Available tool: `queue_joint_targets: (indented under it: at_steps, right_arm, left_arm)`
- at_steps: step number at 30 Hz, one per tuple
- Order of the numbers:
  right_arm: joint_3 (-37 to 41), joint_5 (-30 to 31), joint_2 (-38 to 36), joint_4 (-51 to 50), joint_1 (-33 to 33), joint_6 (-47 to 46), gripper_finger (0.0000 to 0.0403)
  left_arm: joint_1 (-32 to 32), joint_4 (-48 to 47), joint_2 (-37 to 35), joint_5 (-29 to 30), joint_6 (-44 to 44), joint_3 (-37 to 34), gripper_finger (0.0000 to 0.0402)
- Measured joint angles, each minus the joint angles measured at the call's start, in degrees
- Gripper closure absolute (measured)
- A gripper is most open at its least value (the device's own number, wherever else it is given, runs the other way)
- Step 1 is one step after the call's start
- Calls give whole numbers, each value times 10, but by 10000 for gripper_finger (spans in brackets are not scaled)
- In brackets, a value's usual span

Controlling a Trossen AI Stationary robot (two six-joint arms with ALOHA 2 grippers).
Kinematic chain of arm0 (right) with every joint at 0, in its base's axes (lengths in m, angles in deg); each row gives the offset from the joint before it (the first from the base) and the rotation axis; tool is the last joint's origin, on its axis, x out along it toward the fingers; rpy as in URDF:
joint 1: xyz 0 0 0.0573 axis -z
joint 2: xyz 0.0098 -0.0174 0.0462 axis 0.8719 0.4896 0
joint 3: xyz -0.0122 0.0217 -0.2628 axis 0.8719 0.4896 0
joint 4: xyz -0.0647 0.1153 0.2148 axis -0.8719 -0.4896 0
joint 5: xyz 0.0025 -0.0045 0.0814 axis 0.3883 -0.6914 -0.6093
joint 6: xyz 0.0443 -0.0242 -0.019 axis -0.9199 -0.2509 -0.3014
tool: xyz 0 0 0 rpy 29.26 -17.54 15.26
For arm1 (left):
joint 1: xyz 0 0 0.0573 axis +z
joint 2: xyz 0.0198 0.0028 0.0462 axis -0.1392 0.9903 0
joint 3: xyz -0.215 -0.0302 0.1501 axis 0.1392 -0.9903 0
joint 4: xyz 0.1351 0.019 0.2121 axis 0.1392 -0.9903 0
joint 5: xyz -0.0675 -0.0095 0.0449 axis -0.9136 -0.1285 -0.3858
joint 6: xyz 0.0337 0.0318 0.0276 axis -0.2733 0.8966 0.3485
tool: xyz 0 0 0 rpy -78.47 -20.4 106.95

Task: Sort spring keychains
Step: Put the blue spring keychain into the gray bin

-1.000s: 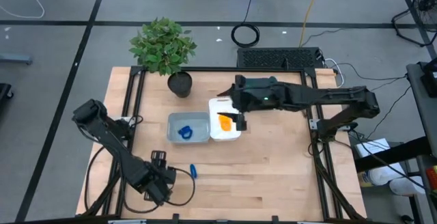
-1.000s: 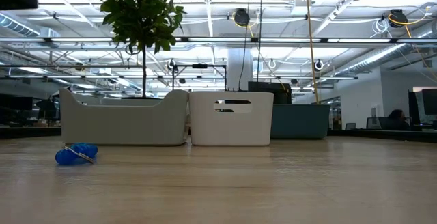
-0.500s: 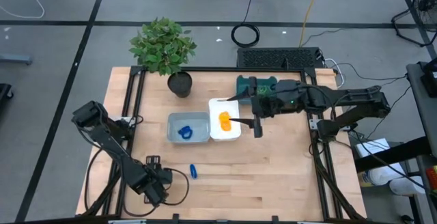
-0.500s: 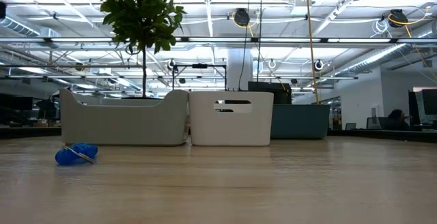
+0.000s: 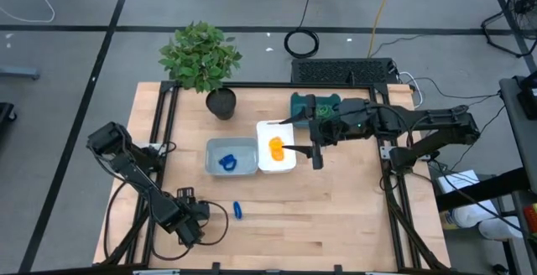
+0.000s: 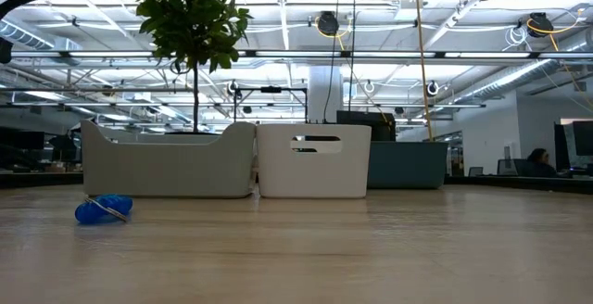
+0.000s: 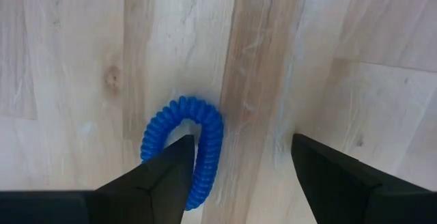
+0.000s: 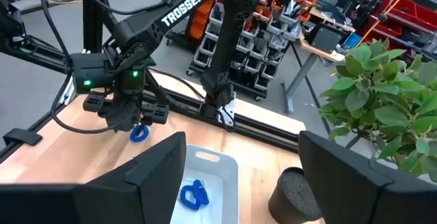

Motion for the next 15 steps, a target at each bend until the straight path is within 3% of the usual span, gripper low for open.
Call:
queue_joint_targets:
  at_steps: [7, 15]
  right_arm:
    - [0, -1, 0, 1, 0, 10, 138]
    - [0, -1, 0, 5, -7, 10, 140]
  left_arm:
    - [5, 14, 0, -11, -12, -15, 158]
    - [7, 78, -2, -29, 13, -30, 253]
